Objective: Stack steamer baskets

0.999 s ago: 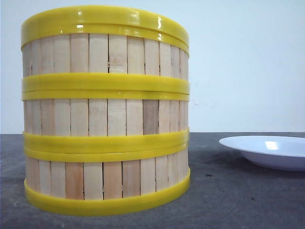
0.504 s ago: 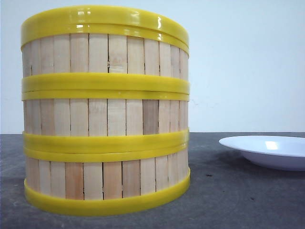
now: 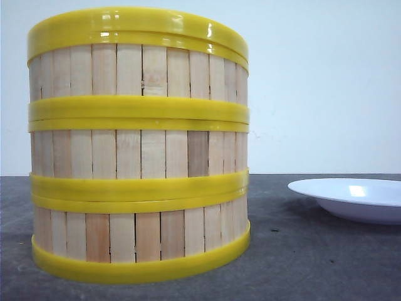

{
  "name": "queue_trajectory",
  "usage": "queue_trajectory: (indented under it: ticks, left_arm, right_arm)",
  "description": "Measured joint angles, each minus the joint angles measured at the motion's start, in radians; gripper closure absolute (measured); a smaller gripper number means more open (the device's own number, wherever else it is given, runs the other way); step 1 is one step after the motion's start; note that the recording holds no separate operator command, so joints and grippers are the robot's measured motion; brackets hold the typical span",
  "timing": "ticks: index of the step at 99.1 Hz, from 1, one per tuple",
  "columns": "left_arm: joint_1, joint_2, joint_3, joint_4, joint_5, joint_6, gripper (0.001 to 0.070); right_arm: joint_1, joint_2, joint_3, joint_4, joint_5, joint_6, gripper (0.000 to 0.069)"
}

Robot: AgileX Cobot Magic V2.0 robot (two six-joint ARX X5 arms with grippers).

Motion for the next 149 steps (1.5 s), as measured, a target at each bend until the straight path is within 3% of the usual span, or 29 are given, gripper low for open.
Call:
queue_trajectory:
  ticks: [17, 102, 113, 133, 149]
  left_arm:
    - [0.0, 0.0, 0.0, 0.001, 0.0, 0.0, 0.0694]
    - [0.0, 0.0, 0.0, -0.011, 0.0, -0.022, 0.0695]
    - [0.003, -0.001, 0.0, -0.009, -0.029, 0.004, 0.0695]
    - [0.096, -0.014, -0.016, 0.038, -0.048, 0.08, 0.0695]
    - [0.201, -0.052, -0.151, 0.182, -0.05, 0.109, 0.0695]
  right_arm:
    - [0.0, 0.002, 0.0, 0.0, 0.0, 0.0, 0.0681]
    - [0.0, 0.002, 0.0, -0.001, 0.0, 0.0, 0.0682]
    - [0.0, 0.002, 0.0, -0.002, 0.0, 0.0, 0.0682]
    - [0.0, 0.002, 0.0, -0.002, 0.0, 0.0, 0.0682]
    - [0.0, 0.002, 0.0, -0.002, 0.0, 0.0, 0.0682]
